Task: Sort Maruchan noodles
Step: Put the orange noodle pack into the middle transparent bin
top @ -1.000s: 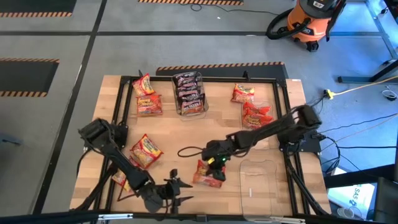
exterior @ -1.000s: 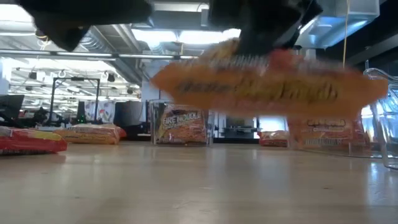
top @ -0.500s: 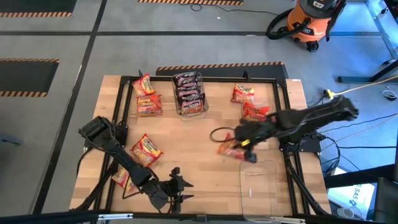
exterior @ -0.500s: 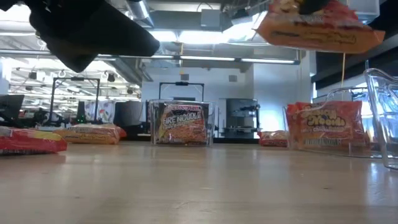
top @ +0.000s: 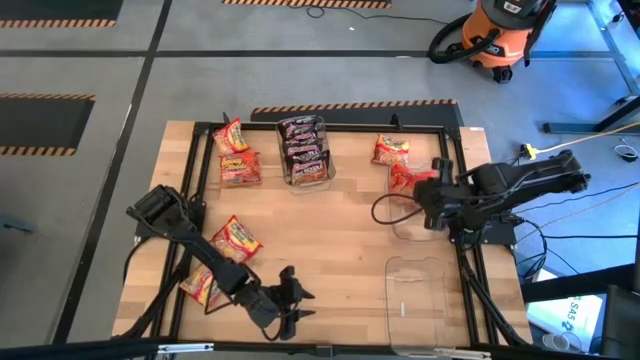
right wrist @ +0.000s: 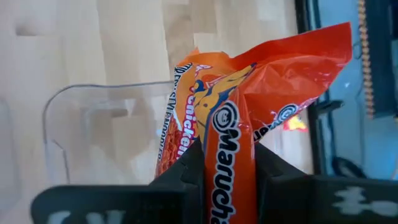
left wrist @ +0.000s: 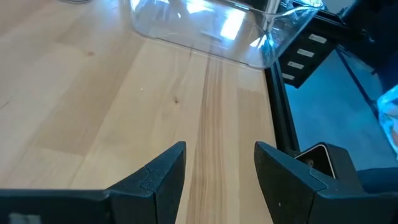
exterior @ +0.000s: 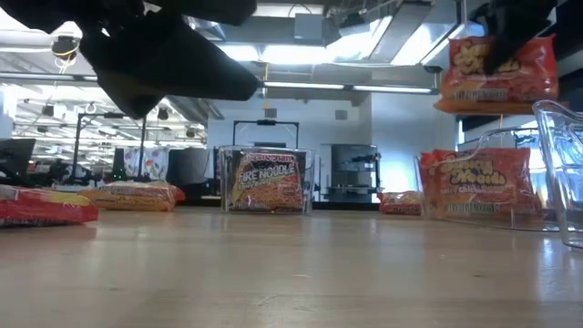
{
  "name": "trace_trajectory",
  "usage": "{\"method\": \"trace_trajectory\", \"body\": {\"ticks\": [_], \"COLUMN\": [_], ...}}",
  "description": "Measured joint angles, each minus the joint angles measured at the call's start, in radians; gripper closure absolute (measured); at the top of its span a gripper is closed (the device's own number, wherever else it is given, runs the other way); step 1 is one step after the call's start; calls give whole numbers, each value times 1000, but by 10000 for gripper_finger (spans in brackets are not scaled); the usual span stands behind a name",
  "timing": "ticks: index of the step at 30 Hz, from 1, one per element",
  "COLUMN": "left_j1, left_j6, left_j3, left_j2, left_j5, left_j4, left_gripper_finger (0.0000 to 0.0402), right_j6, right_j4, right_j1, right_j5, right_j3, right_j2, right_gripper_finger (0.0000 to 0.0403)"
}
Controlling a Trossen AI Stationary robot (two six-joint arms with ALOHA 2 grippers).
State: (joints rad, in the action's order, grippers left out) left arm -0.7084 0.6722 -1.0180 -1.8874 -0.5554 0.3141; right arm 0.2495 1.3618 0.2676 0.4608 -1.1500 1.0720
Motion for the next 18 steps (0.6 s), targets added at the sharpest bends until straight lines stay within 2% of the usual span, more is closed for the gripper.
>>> {"method": "trace_trajectory", "body": {"ticks": [8,13,18], "left_j1": [0,-6,-5], "left_j6": [8,9,3], "left_j3": [0,0,0], "left_j2": [0,0,0], "left_j5": [0,0,0], "left_j4": [0,1,1], "left_gripper_finger": [216,216,216], "right_j6": [-106,-157,-245], "right_j4": [-15,-95,-249], "right_j1": [-20,-124,-219], "right_j5": [-2,-71,-174], "right_j3": [12,143,287], "right_j2": [42,33,38], "right_gripper_finger": [352,352,352]}}
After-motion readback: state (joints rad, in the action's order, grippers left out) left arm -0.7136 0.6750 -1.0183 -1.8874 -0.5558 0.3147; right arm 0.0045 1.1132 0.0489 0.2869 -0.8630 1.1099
